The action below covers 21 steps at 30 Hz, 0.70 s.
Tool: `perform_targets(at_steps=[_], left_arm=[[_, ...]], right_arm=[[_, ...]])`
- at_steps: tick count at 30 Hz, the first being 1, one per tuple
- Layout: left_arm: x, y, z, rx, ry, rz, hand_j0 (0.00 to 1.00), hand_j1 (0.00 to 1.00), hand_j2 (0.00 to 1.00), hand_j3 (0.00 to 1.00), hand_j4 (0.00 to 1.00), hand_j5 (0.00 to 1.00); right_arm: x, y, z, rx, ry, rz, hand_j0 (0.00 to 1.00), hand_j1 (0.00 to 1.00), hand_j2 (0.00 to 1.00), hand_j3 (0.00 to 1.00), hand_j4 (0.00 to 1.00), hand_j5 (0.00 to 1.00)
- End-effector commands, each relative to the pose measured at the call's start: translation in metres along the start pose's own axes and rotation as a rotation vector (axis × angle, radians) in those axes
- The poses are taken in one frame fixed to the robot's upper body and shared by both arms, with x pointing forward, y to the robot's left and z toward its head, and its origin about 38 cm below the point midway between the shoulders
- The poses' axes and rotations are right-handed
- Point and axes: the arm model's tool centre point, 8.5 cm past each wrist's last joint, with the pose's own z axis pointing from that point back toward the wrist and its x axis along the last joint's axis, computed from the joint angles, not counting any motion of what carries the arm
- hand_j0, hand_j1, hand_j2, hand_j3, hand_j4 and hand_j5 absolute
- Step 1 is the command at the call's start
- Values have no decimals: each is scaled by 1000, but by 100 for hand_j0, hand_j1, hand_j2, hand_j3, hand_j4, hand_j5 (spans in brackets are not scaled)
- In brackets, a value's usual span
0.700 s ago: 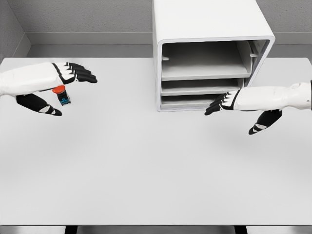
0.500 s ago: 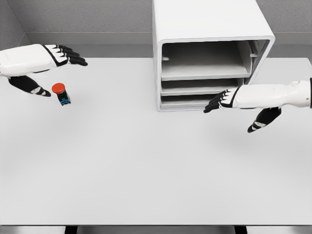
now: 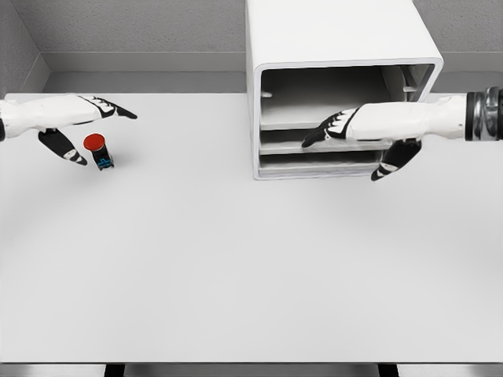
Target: Slide open multi-storey tabletop storage cabinets and put open load switch and slide close multi-storey tabletop storage cabinets
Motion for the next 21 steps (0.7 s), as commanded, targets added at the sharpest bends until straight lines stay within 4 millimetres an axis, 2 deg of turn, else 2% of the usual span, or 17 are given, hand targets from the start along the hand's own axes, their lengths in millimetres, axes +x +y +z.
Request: perform_targets(at_steps=[1, 4, 8, 15, 21], left_arm=[[-6, -12, -8, -19, 11, 40, 100, 100, 100, 100, 100, 100], [-5, -12, -11, -21, 6, 38, 100, 100, 100, 100, 100, 100], [-7, -15, -16, -40, 22, 28, 100, 100, 100, 100, 100, 100], [-9, -14, -18, -37, 27, 34, 100, 100, 100, 100, 100, 100], [-22, -21, -17, -53, 70, 60, 100, 100, 100, 100, 100, 100]], right_arm=[[-8, -1, -7, -7, 46, -46, 100, 100, 100, 100, 100, 100], [-21, -1, -13, -14, 86, -91, 100, 100, 100, 100, 100, 100], [-34, 2, -9, -15, 155, -141, 100, 100, 100, 100, 100, 100], [-36, -6, -21, -24, 168, -153, 100, 100, 100, 100, 100, 100], [-38, -5, -25, -17, 175, -153, 100, 100, 100, 100, 100, 100]])
